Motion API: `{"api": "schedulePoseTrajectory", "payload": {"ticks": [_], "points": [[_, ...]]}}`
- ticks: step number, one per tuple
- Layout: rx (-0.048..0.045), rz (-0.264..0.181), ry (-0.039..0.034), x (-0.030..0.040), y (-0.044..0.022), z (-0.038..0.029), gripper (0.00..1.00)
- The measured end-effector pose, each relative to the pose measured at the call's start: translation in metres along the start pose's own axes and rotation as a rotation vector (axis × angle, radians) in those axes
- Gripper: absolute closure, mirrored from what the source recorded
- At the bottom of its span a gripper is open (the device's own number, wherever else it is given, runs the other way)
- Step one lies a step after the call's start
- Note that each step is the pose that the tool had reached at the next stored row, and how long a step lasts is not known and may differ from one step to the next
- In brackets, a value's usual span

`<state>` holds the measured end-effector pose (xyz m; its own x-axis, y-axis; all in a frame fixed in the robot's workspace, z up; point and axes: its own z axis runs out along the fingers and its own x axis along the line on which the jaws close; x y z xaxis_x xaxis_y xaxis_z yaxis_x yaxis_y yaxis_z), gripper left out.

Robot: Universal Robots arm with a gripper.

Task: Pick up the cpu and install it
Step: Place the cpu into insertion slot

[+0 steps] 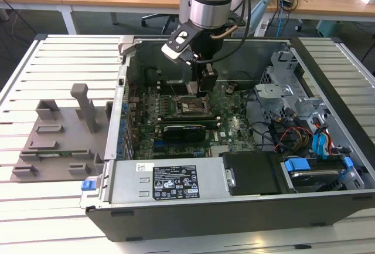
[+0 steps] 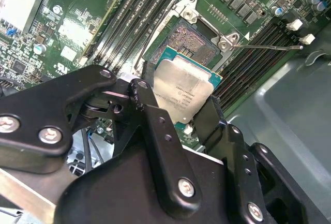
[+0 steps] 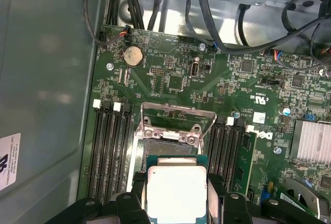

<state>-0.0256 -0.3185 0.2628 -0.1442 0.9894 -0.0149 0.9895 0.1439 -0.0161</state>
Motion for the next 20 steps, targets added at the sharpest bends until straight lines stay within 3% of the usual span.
{"api": "schedulePoseTrajectory", "payload": {"ticks": [6,9,11,13,20], "points": [[-0.0002,0.002,0.0002,0.0000,0.0000,0.0013,0.45],[0.0009,0.049,0.0005,0.0000,0.0000,0.0030,0.45],[0.0006,0.051,0.0009,0.0001,0.0001,0.0037,0.45],[0.0007,0.051,0.0007,0.0008,0.0003,0.0119,0.45],[0.0007,0.051,0.0007,0.0010,0.0004,0.0180,0.45]]}}
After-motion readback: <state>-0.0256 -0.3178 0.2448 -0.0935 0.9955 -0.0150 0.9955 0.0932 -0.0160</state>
